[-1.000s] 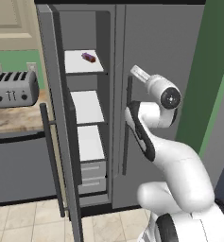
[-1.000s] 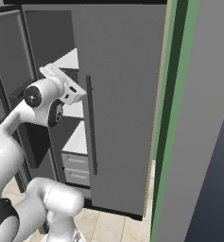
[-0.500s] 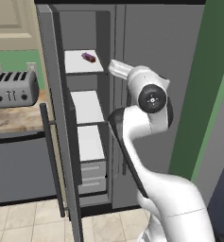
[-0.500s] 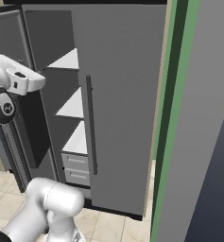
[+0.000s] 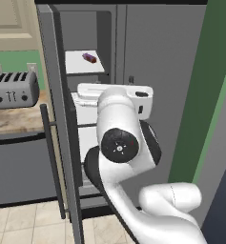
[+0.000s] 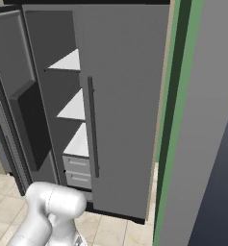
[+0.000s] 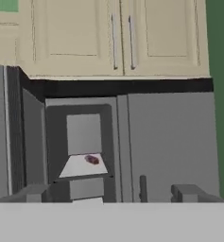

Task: Pick up the frozen chicken drumstick from the freezer, place it on any shelf in the fridge, and close the fridge and freezer doors when done.

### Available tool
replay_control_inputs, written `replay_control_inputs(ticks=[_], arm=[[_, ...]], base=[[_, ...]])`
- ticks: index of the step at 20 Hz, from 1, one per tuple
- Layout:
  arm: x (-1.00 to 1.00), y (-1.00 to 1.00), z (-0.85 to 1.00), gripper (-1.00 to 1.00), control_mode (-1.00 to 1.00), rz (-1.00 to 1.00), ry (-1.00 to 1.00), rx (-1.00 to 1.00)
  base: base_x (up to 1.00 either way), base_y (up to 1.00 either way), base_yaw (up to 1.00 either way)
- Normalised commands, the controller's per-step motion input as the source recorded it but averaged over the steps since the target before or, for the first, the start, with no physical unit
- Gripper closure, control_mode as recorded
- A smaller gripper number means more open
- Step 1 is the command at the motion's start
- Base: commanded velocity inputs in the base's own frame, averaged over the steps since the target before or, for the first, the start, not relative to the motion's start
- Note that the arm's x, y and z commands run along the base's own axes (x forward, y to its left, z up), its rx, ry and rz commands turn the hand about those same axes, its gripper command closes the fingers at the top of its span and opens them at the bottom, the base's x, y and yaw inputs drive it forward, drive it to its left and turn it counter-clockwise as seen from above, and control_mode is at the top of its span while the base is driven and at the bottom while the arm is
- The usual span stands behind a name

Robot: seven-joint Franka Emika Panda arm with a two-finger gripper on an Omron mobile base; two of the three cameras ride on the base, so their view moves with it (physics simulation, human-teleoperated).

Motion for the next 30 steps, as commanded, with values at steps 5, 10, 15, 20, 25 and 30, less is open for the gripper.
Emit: replay_control_inputs(ticks=[5, 10, 15, 20, 25, 30], arm=[[-0.80, 0.96, 0.00, -1.00, -1.00, 0.00, -0.07, -0.30], [-0.05, 1.00, 0.00, -1.00, -1.00, 0.00, 0.00, -0.30], [0.30, 0.97, -0.09, -1.00, -1.00, 0.00, 0.00, -0.23], [0.48, 0.75, -0.17, -1.00, -1.00, -0.02, 0.00, -0.19], [0.69, 0.24, -0.26, -1.00, -1.00, -0.05, 0.00, -0.13], [0.74, 0.02, -0.29, -1.00, -1.00, 0.00, 0.02, -0.10]], base=[[0.00, 0.00, 0.00], [0.00, 0.00, 0.00], [0.00, 0.00, 0.00], [0.00, 0.00, 0.00], [0.00, 0.00, 0.00], [0.00, 0.00, 0.00]])
